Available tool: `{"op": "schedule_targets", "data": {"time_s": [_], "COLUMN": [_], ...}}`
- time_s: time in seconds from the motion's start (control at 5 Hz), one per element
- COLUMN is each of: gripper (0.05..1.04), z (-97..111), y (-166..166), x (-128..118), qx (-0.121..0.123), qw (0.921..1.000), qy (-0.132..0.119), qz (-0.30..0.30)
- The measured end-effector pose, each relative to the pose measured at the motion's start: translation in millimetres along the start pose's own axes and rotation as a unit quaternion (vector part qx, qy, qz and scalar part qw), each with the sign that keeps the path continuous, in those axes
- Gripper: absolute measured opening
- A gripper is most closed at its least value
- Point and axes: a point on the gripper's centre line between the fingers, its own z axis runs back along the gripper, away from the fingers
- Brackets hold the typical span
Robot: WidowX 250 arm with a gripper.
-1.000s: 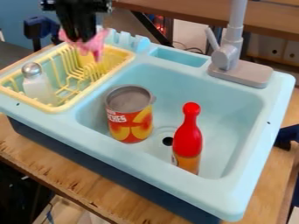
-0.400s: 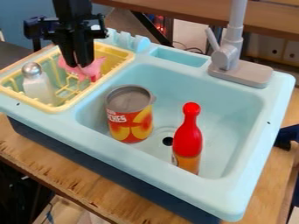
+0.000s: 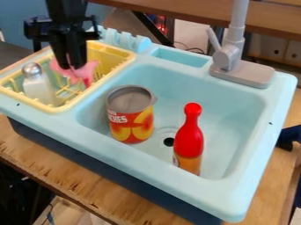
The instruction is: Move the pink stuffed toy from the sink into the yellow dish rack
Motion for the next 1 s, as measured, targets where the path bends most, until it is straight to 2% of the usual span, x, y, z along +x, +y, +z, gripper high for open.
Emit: {"op": "schedule_targets", "data": {"time_s": [0.4,0.6,0.8,1.0], "gripper": [0.873,1.014,1.009,1.009], "z": [7,7,19,38], "y": [1,0,-2,-40], "x": [0,1,4,5], "qx": [-0.011,-0.016,-0.006,0.045], "qw": [0.9999,0.9998,0.9999,0.9974], "qy": [-0.003,-0.004,-0.01,-0.007], "qz": [-0.006,-0.006,-0.008,-0.055]}}
